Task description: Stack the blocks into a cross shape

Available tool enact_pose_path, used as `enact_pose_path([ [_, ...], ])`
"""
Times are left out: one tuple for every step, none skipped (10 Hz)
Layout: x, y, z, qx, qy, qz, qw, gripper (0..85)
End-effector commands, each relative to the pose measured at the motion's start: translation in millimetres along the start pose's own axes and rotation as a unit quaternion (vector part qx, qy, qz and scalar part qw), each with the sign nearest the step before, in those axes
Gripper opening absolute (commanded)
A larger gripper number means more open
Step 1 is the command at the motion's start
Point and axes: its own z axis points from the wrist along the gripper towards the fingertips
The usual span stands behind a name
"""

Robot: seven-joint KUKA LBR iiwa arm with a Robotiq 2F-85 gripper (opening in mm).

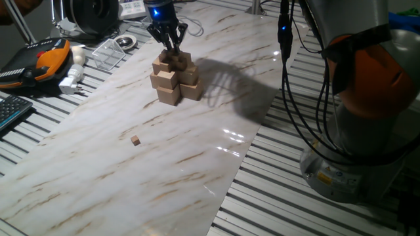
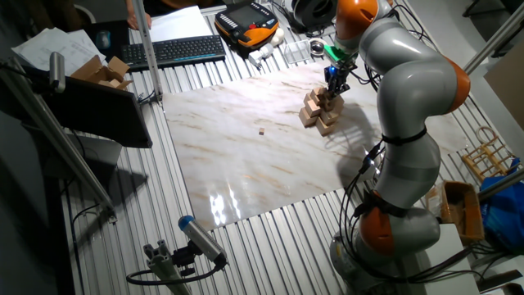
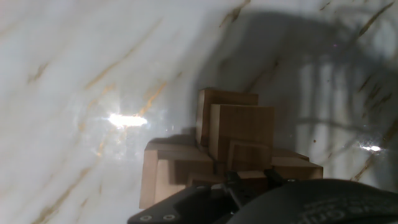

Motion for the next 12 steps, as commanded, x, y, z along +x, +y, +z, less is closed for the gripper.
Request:
enact_pose_path([
  [-0.2,0.7,-2.0,-0.002,-0.001,0.0,1.0,34.0],
  [-0.2,0.8,-2.0,-0.002,-0.001,0.0,1.0,34.0],
  [-0.3,0.8,-2.0,-0.003,0.0,0.0,1.0,34.0],
  [-0.4,0.8,-2.1,-0.003,0.0,0.0,1.0,34.0],
  [-0.6,0.8,-2.3,-0.003,0.0,-0.001,1.0,34.0],
  [-1.0,0.7,-2.6,-0.002,-0.001,-0.002,1.0,34.0],
  [-1.9,0.7,-3.5,-0.001,-0.002,-0.004,1.0,34.0],
  [-3.6,0.9,-5.8,0.0,-0.001,-0.005,1.0,34.0],
  [-5.3,1.7,-9.7,0.002,0.002,-0.008,1.0,34.0],
  [-7.9,2.5,-15.5,0.005,0.004,-0.014,0.9999,34.0],
  [-8.6,3.6,-20.7,0.007,0.005,-0.018,0.9998,34.0],
  [-5.8,5.9,-26.4,0.006,0.007,-0.02,0.9998,34.0],
])
